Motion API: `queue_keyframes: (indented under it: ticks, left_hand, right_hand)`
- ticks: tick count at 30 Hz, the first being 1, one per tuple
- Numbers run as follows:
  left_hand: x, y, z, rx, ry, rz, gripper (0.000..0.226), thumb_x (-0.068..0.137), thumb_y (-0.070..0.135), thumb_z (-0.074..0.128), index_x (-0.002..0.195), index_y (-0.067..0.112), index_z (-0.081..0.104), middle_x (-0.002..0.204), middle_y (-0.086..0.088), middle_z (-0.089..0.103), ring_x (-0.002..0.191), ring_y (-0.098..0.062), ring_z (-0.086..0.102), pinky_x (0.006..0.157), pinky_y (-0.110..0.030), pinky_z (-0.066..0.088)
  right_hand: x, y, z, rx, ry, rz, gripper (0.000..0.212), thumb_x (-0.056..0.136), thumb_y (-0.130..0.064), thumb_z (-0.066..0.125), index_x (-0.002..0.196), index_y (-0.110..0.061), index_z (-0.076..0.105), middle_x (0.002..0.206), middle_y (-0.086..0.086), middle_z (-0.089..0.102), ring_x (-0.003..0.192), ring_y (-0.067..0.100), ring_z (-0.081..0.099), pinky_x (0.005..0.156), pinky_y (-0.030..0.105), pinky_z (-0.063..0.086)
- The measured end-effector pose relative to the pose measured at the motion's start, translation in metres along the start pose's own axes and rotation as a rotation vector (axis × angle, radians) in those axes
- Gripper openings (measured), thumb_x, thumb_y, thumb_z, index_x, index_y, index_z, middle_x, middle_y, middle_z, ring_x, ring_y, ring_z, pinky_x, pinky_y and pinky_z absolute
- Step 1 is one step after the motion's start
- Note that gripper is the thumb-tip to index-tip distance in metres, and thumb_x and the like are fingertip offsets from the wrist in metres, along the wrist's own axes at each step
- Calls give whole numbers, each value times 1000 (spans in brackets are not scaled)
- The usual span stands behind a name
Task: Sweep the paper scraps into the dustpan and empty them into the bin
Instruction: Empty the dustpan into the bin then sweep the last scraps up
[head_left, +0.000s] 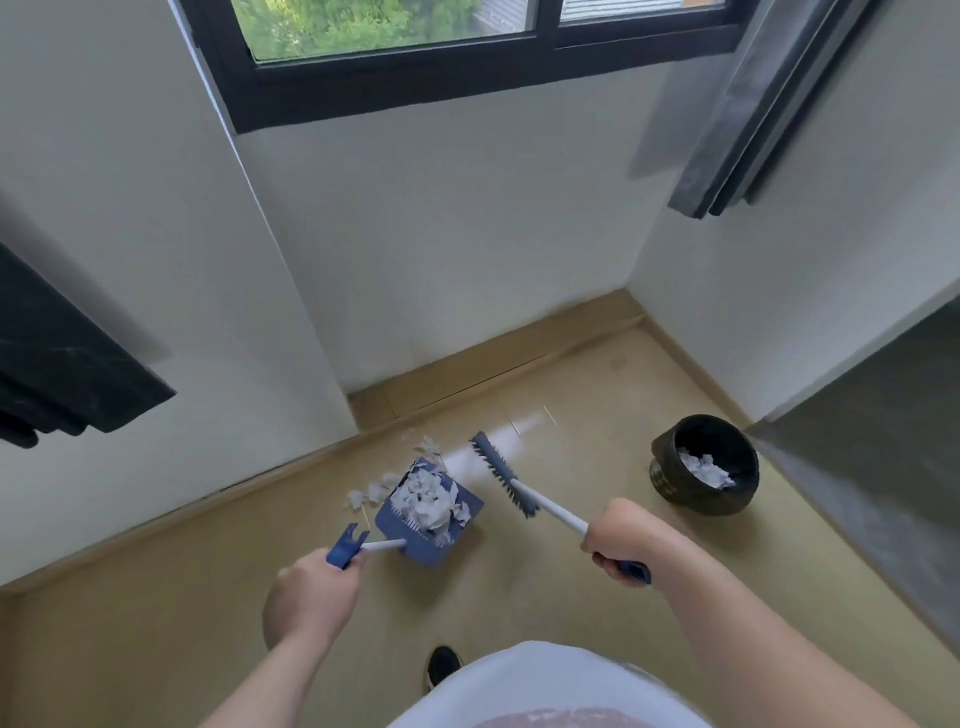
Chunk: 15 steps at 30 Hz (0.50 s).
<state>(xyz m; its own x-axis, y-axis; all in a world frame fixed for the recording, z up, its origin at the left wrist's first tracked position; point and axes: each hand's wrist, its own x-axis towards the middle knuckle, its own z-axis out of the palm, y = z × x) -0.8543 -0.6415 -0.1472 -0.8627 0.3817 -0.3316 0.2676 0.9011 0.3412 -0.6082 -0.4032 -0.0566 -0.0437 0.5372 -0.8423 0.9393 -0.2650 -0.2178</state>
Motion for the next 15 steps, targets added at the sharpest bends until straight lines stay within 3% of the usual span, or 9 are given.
queue_keyframes:
  ticks: [6,10,15]
  left_hand:
    - [-14,43,-13,-20,50,54,45,87,59,61,63,20,61,64,3,62,67,-27,59,56,-28,48]
    - [-27,81,-23,-24,80,95,43,88,59,60,66,21,61,67,2,60,69,-28,57,57,-28,45]
    - [-45,128,-30,57,181,190,43,85,59,60,65,21,59,62,1,55,66,-30,53,58,-29,47]
  right_hand:
    - [-3,29,-17,334,14,-47,7,88,2,49,87,1,56,63,11,48,38,15,36,48,22,27]
    - [-12,59,-38,485,20,-110,9,89,1,52,81,-2,53,54,8,44,36,15,33,43,19,24]
    - [-24,102,-65,669,14,-154,11,91,-1,53,80,-5,53,56,6,44,37,13,32,35,17,23]
